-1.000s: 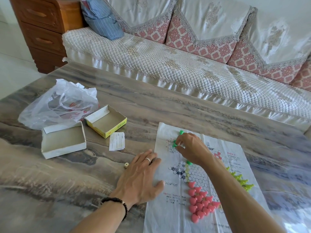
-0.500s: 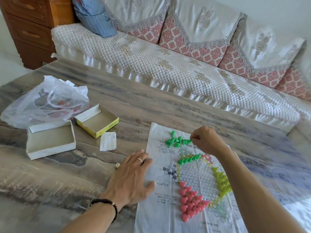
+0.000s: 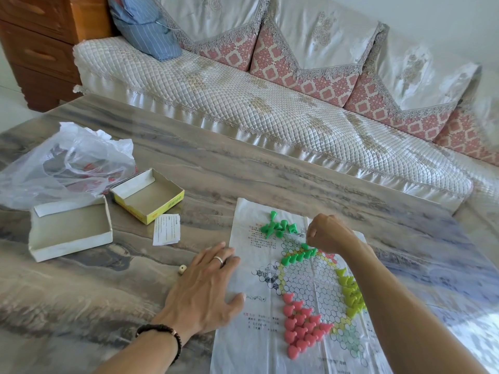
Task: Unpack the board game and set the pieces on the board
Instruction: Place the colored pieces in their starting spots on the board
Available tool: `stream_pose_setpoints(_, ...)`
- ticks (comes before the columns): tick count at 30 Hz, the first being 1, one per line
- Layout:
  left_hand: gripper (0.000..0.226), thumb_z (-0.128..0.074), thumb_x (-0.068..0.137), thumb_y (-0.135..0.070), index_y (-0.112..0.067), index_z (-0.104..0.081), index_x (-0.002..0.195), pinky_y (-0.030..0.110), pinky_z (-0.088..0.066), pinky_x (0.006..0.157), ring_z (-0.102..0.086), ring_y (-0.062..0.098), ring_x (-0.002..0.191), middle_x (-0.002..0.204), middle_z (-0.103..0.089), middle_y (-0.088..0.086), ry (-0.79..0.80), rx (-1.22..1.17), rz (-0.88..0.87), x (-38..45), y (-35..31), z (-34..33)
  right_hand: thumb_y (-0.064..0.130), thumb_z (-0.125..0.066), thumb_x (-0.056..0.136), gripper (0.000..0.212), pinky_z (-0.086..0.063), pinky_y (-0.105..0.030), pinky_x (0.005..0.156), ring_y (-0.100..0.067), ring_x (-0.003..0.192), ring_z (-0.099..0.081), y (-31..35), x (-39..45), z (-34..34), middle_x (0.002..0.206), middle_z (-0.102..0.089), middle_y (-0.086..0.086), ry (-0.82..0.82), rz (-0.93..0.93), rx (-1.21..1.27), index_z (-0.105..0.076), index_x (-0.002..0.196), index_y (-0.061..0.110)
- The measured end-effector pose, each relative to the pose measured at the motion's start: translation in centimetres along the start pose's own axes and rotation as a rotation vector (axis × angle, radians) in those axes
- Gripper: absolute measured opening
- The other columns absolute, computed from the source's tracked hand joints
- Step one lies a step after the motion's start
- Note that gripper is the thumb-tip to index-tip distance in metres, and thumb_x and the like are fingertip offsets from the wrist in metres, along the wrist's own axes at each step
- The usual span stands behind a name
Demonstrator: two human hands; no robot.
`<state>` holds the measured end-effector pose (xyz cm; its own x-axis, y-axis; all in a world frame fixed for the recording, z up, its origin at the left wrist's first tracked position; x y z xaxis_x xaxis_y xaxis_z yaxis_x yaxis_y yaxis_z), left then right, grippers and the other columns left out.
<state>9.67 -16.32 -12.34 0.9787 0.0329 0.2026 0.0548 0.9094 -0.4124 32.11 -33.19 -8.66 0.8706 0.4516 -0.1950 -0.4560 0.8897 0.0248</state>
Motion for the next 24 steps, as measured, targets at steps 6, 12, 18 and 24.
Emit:
stream_pose_setpoints(6,0.07,-0.038,0.084,-0.058,-0.024,-0.03,0.145,0.027,0.0,0.117,-0.004,0.009,0.146,0.157,-0.021,-0.006,0.012,0.009,0.005,0.1,0.1,-0.1,0.008,-0.062,0.077,0.013,-0.06,-0.037,0.066,-0.016,0.063,-0.068,-0.2,0.2,-0.5,0.076,-0.073,0.0,-0.015,-0.007,-0.001,-0.073,0.077,0.015)
stream_pose_setpoints(12,0.071,-0.039,0.083,-0.058,-0.023,-0.032,0.144,0.026,0.001,0.115,-0.006,0.01,0.146,0.156,-0.023,-0.004,0.005,-0.002,0.005,0.1,0.1,-0.1,0.018,-0.061,0.086,0.01,-0.059,-0.034,0.075,-0.007,0.068,-0.067,0.2,0.3,0.3,0.092,-0.073,0.006,-0.074,0.04,0.083,-0.07,0.091,0.02)
stream_pose_setpoints(18,0.072,-0.038,0.085,-0.059,-0.023,-0.029,0.146,0.025,0.004,0.115,-0.003,0.01,0.146,0.157,-0.02,-0.005,0.014,0.012,-0.001,0.0,0.0,-0.1,0.003,-0.047,0.088,0.036,-0.052,-0.024,0.059,-0.009,0.061,-0.064,1.6,1.3,0.4,0.103,-0.071,-0.004,-0.103,0.021,0.133,-0.062,0.117,0.019)
stream_pose_setpoints(24,0.07,-0.037,0.083,-0.059,-0.023,-0.032,0.143,0.027,-0.002,0.118,-0.004,0.01,0.146,0.156,-0.022,-0.005,0.012,0.013,-0.003,0.0,0.1,-0.1,0.002,-0.047,0.088,0.03,-0.059,-0.033,0.071,-0.016,0.073,-0.068,2.5,2.1,-0.6,0.095,-0.072,-0.005,-0.081,0.049,0.151,-0.069,0.102,0.016)
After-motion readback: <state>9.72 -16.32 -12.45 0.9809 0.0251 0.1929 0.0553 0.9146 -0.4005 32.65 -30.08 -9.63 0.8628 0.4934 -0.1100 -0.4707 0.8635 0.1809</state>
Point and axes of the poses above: each hand's wrist, its own x-axis towards the middle knuckle, its own z-axis out of the back of the hand, y = z × x, the point moved 7 cm from there along x, towards the middle knuckle
